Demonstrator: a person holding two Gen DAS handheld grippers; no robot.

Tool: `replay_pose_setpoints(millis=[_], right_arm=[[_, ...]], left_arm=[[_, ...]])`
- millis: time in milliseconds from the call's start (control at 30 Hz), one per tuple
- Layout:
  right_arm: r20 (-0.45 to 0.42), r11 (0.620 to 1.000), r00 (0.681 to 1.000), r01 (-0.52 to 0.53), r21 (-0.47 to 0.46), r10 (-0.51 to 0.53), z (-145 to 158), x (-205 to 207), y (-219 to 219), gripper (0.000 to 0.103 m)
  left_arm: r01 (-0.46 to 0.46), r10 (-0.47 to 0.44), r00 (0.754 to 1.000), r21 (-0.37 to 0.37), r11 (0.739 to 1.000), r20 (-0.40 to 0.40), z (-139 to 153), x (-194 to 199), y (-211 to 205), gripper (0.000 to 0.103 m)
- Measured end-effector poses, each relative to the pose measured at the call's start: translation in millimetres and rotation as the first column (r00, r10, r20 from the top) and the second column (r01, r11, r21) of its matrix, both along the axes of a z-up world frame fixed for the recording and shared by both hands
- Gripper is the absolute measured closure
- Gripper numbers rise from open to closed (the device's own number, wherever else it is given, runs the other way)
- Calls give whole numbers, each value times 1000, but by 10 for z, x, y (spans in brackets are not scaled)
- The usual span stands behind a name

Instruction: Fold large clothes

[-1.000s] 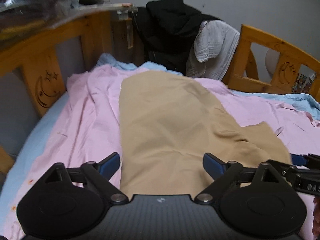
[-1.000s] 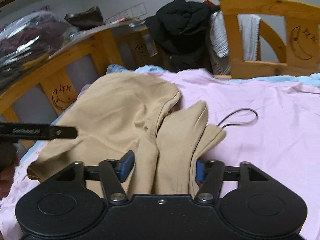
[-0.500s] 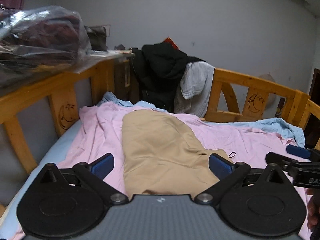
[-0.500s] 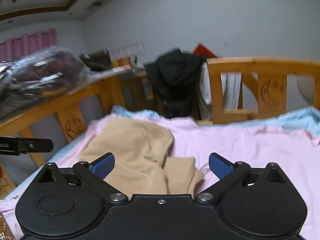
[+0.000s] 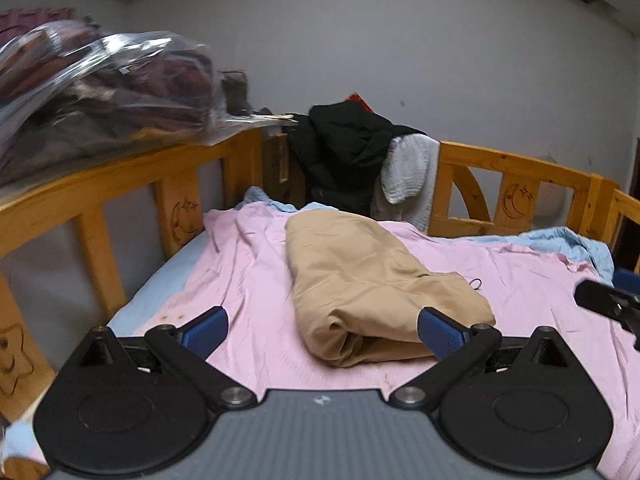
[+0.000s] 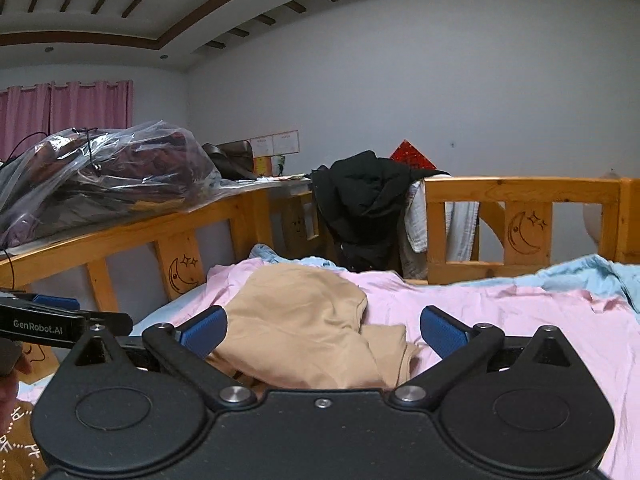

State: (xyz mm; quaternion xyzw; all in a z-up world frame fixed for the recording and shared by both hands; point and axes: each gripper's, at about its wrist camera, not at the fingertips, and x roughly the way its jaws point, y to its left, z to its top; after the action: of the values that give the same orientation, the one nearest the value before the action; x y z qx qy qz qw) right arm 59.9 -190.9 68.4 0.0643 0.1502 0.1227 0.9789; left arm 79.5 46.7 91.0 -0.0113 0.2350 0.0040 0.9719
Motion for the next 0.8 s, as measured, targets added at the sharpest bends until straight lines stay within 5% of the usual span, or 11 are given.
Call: replay_pose_setpoints(millis=[400,800], right_arm=[[-84,996,993,79,-45,-82,-355,-374,0,1],[-150,992,988,26,-125,-45,-595,-374,138,1]], left_arm=[[-34,35,997,26,999,-65,-348,-152,74,1],[-45,48,995,43,998,-87,-567,-210,41,1]])
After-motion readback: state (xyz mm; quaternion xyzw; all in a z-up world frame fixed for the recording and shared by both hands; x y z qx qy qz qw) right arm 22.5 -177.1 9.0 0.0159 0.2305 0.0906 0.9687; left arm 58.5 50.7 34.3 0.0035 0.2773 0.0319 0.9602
